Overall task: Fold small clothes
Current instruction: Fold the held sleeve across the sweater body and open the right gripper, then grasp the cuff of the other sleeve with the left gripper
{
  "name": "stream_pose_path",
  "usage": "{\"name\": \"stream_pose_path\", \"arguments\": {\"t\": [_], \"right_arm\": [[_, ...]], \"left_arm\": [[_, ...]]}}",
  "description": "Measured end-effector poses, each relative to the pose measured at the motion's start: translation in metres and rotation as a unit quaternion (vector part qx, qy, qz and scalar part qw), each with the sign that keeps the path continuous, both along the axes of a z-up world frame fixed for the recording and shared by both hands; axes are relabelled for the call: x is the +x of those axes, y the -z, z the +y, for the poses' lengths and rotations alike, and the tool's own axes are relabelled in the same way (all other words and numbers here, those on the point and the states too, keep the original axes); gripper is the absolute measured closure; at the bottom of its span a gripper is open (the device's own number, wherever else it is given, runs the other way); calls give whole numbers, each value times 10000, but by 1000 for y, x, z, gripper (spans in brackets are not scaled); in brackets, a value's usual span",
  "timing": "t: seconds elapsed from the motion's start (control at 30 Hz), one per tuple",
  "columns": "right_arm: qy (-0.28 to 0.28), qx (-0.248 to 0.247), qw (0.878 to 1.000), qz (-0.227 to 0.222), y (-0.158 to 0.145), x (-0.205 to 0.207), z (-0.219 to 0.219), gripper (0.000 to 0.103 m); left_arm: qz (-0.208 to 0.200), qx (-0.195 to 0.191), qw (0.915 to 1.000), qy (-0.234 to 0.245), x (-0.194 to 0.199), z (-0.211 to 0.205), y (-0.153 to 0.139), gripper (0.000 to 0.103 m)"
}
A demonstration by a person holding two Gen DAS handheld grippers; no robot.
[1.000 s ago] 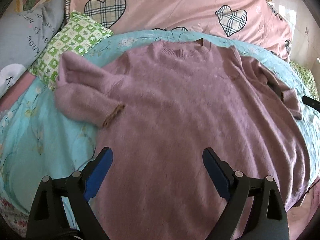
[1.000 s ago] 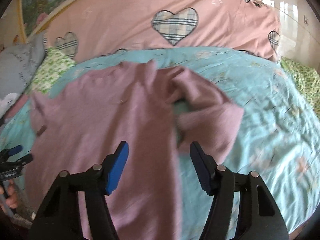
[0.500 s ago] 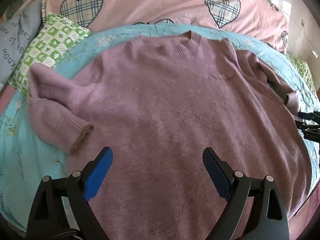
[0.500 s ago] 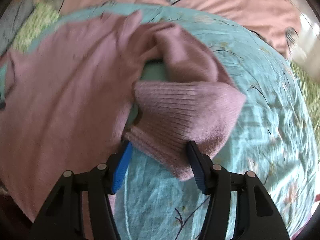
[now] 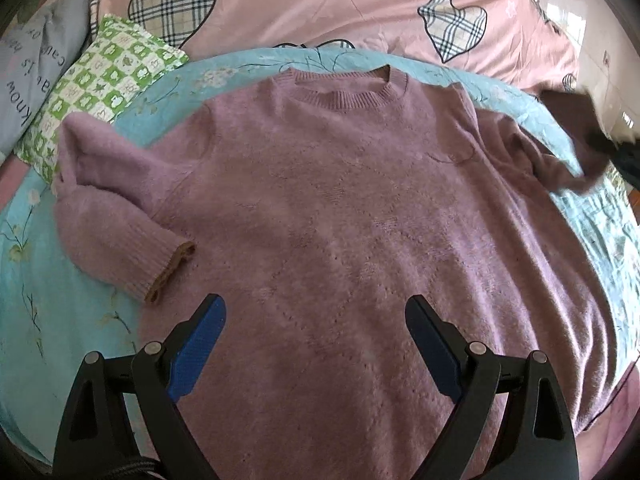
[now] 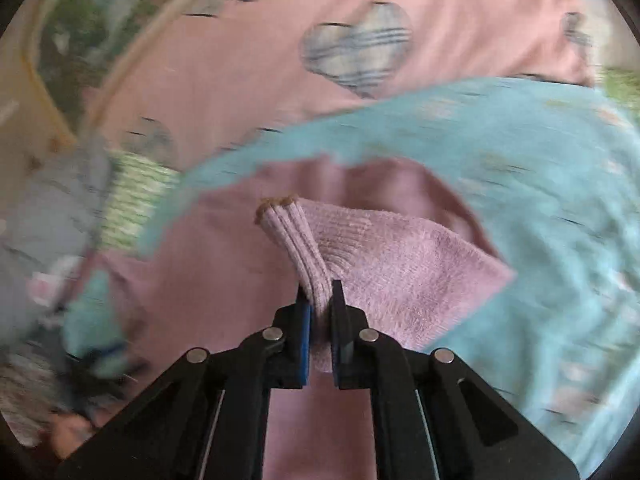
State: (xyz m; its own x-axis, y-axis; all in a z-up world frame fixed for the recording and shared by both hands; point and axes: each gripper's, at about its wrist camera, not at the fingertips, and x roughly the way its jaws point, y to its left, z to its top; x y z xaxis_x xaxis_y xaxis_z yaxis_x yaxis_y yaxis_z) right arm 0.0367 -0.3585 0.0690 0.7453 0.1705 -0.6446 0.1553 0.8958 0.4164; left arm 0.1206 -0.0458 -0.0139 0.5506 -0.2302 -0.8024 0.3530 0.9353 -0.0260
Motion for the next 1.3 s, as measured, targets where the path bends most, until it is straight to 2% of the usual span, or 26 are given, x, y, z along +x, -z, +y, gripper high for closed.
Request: {"name": "stream_pose_path", "arguments": {"t": [0.13,0.27,0.33,0.37,0.43,0.5,0.57,0.77,0.8,0.87,0.93,0.97,1.07,1.13,1.2,1.3], "right_arm": [[-804,325,9959,-263,0,53,70,95],[-1688,773,9821,-311,18,109,151,95],[-2181,919,9715,-164,35,131,185,93],[-2337,838,9687,22,45,141,203,91],[-2280,538,9716,331,60,151,219,82],[-2129,734,9731,485,73,148,212,81],[-1990,1030,9736,436,75,134,190,80],[-1088,908,9896,263,67,81,124,77],[-968,895,9910,247,67,72,115,77],[-839,893,9923,198,67,65,101,77],[-726,876,9934,125,66,61,93,77],[-581,843,9947,93,66,57,82,77],[-242,740,9968,157,67,54,61,77],[16,700,9973,214,66,51,43,77],[162,624,9977,220,65,50,30,77],[322,458,9979,312,67,62,16,74]], "left_arm": [[70,-268,9996,-48,3,23,-5,11],[204,-583,9981,-1,15,37,-9,11],[255,-607,9978,38,24,38,-8,11],[299,-619,9976,53,30,38,-7,11],[443,-717,9964,84,43,37,-2,11],[636,-844,9944,79,59,35,5,11],[816,-983,9918,24,76,31,11,11],[1324,-1194,9834,-326,119,13,34,12],[1299,-1227,9830,-426,123,11,36,14],[1043,-1217,9858,-491,126,9,30,39],[859,-1247,9878,-372,128,5,22,95],[760,-1321,9879,-301,129,4,15,101],[27,-1307,9908,-353,119,14,-16,100],[-257,-1367,9883,-625,121,38,-27,100],[-150,-1263,9883,-845,130,57,-17,102],[40,-1220,9891,-830,132,66,-6,102]]}}
